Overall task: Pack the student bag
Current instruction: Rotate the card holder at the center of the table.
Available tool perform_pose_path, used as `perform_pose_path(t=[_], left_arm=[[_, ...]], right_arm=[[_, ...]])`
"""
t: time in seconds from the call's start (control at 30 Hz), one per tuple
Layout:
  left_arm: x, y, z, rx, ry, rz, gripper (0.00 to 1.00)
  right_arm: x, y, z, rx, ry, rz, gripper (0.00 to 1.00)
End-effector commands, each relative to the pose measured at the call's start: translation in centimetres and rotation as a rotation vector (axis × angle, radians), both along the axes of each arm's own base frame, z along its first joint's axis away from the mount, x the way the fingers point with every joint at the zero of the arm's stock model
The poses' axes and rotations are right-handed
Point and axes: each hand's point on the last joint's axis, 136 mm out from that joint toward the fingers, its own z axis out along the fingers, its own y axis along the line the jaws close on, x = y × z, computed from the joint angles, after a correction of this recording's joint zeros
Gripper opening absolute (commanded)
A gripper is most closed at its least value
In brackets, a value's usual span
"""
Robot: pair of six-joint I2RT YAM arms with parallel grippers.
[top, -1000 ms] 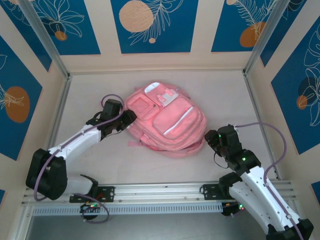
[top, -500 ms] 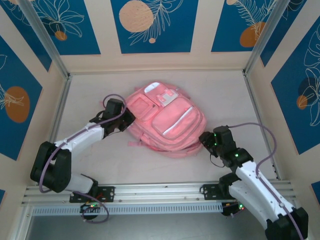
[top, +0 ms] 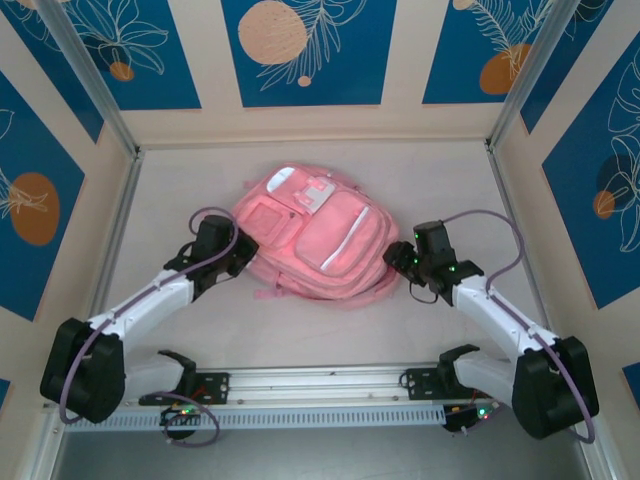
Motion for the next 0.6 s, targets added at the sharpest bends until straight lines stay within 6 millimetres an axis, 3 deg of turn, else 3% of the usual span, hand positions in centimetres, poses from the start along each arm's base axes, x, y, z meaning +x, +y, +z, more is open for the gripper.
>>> perform_pose_path(t=[0.0,0.1,0.17,0.23,0.33,0.43,0.57], left_arm=[[-1.1,0.2,-0.5,-0.076,0.030,0.047,0.00],[-1.8,-0.5,0.1,-0.136,0.021,0.052,0.00],[-2.2,-1.2,0.7,-0.151,0.009,0.043,0.00],[-2.6,-1.9,1.2,-0.165,0.002,0.031,0.00],[-2.9,-2.7,1.9,-0.198,-0.011,0.030,0.00],[-3.0,-3.5,2.2,-0.212,-0.020,0.025,0.00],[-3.1,-4.7,2.7,-0.237,-0.036,0.017,0.00]], right_arm=[[1.6,-0.3,3.3,-0.100,-0.101,0.048,0.49],[0.5,-0.1,5.2,-0.256,-0.161,0.104,0.50],[-1.1,1.3,6.5,-0.377,-0.232,0.208,0.50],[-3.1,4.5,7.0,-0.374,-0.298,0.383,0.47],[-7.4,10.6,7.4,-0.170,-0.364,0.683,0.42],[-10.7,14.4,6.0,-0.027,-0.308,0.837,0.37],[-13.6,17.4,2.7,-0.068,-0.189,0.993,0.31]])
